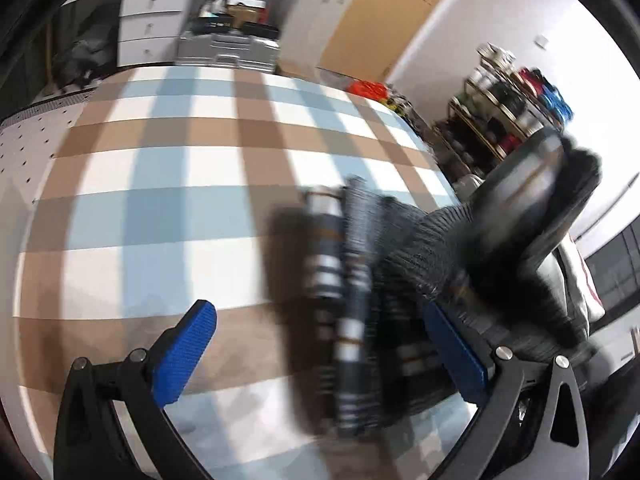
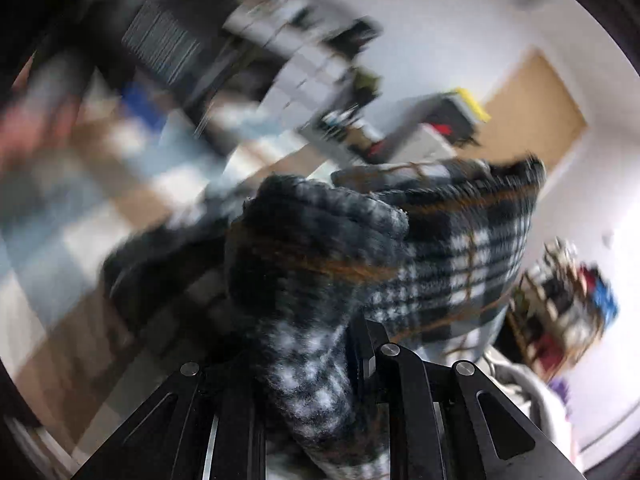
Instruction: Fold large clothes
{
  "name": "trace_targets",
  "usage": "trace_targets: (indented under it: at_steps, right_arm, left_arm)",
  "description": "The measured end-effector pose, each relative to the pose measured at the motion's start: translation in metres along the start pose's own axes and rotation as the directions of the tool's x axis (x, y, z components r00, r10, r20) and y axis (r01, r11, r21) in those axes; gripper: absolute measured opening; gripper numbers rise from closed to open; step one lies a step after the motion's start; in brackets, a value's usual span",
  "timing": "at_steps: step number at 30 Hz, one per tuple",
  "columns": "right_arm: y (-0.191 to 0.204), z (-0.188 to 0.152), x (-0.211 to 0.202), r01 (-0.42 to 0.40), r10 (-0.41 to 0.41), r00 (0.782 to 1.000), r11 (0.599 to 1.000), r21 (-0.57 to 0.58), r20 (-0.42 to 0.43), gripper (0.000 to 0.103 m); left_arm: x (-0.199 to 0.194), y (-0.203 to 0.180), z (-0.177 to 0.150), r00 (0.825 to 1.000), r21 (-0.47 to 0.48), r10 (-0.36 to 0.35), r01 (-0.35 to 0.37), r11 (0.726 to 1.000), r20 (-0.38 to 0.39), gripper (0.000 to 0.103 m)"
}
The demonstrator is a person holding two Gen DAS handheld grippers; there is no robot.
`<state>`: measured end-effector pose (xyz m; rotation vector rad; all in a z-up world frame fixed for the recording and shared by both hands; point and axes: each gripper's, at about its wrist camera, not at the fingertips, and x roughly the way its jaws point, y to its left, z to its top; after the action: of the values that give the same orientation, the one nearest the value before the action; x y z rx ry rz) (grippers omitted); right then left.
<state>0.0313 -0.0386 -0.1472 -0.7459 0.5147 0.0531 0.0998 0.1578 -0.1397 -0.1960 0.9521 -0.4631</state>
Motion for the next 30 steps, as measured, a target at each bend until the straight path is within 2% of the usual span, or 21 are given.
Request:
trace_targets:
  at_steps: [3,6,8,10,11,12,13,14,15,17,18,19,21,23,24,25,27,28,30]
  right_arm:
    - [0.030,-0.002,0.014,-0.028,0.025,0.998,0.998,-0.049,-0.050,0.019]
    - [0.041,-0.003,0.008,-0.037,0.037,0.999,0.998,-0.058,-0.014,0.021]
    - [0.040,-0.006,0.007,-0.065,0.065,0.998,0.997,-0.034,-0.006,0.025]
    - [0.042,-0.008,0.008,-0.077,0.077,0.997,0.997,-0.024,-0.001,0.027]
    - [0.044,-0.008,0.009,-0.070,0.070,0.998,0.997,-0.038,0.002,0.027]
    - [0.045,-0.009,0.009,-0.065,0.065,0.998,0.997,-0.051,0.009,0.027]
    - [0.048,-0.008,0.007,-0.062,0.063,0.998,0.996,-0.057,0.013,0.027]
    - [0.049,-0.008,0.007,-0.060,0.061,0.998,0.996,-0.059,0.020,0.027]
    - [0.051,-0.008,0.005,-0.061,0.063,0.998,0.996,-0.061,0.029,0.027]
    - [0.051,-0.009,0.001,-0.068,0.070,0.996,0.996,-0.054,0.046,0.027]
    - [0.048,-0.009,0.000,-0.076,0.078,0.995,0.996,-0.037,0.055,0.025]
    - [0.046,-0.009,-0.002,-0.080,0.081,0.995,0.996,-0.026,0.060,0.025]
    - [0.042,-0.010,-0.006,-0.078,0.078,0.994,0.997,-0.009,0.074,0.024]
    - [0.039,-0.009,-0.009,-0.072,0.071,0.993,0.997,0.001,0.090,0.022]
    - [0.036,-0.009,-0.011,-0.066,0.064,0.993,0.998,0.010,0.100,0.020]
    - [0.033,-0.009,-0.014,-0.065,0.062,0.992,0.998,0.024,0.110,0.020]
    - [0.025,-0.006,-0.017,-0.057,0.049,0.990,0.997,0.058,0.133,0.014]
    - [0.019,-0.004,-0.022,-0.053,0.041,0.987,0.995,0.079,0.153,0.014]
    - [0.012,0.000,-0.028,-0.045,0.026,0.983,0.994,0.103,0.181,0.013]
  left_arm:
    - [-0.007,0.009,0.000,0.999,-0.032,-0.033,0.033,0.999,0.008,0.102]
    - [-0.009,-0.001,0.007,0.997,-0.025,-0.073,0.074,0.997,0.019,0.102]
    - [-0.014,-0.013,0.014,0.986,-0.013,-0.163,0.163,0.987,0.018,0.102]
    - [-0.016,-0.024,0.024,0.962,-0.023,-0.274,0.275,0.961,0.008,0.102]
    - [-0.017,-0.037,0.030,0.933,-0.023,-0.360,0.360,0.933,-0.015,0.102]
    - [-0.017,-0.045,0.035,0.916,-0.018,-0.398,0.398,0.917,-0.039,0.102]
    - [-0.014,-0.064,0.041,0.897,0.011,-0.432,0.435,0.900,-0.094,0.102]
    - [-0.010,-0.083,0.046,0.893,0.058,-0.426,0.438,0.897,-0.147,0.102]
    - [-0.005,-0.097,0.049,0.900,0.103,-0.397,0.418,0.902,-0.179,0.102]
    - [0.013,-0.136,0.056,0.937,0.226,-0.253,0.308,0.924,-0.240,0.102]
    - [0.021,-0.146,0.057,0.944,0.260,-0.205,0.272,0.926,-0.259,0.102]
    - [0.032,-0.158,0.058,0.946,0.293,-0.151,0.237,0.926,-0.287,0.102]
    - [0.055,-0.176,0.060,0.939,0.320,-0.074,0.188,0.929,-0.337,0.102]
    - [0.068,-0.182,0.063,0.926,0.306,-0.061,0.184,0.934,-0.373,0.101]
    - [0.072,-0.183,0.063,0.920,0.293,-0.063,0.187,0.938,-0.388,0.091]
    - [0.076,-0.187,0.064,0.913,0.292,-0.054,0.185,0.938,-0.405,0.060]
    - [0.075,-0.186,0.066,0.909,0.286,-0.018,0.150,0.946,-0.416,0.032]
    - [0.074,-0.186,0.067,0.905,0.268,-0.029,0.156,0.951,-0.424,0.022]
    - [0.069,-0.187,0.073,0.903,0.249,-0.035,0.155,0.956,-0.428,0.018]
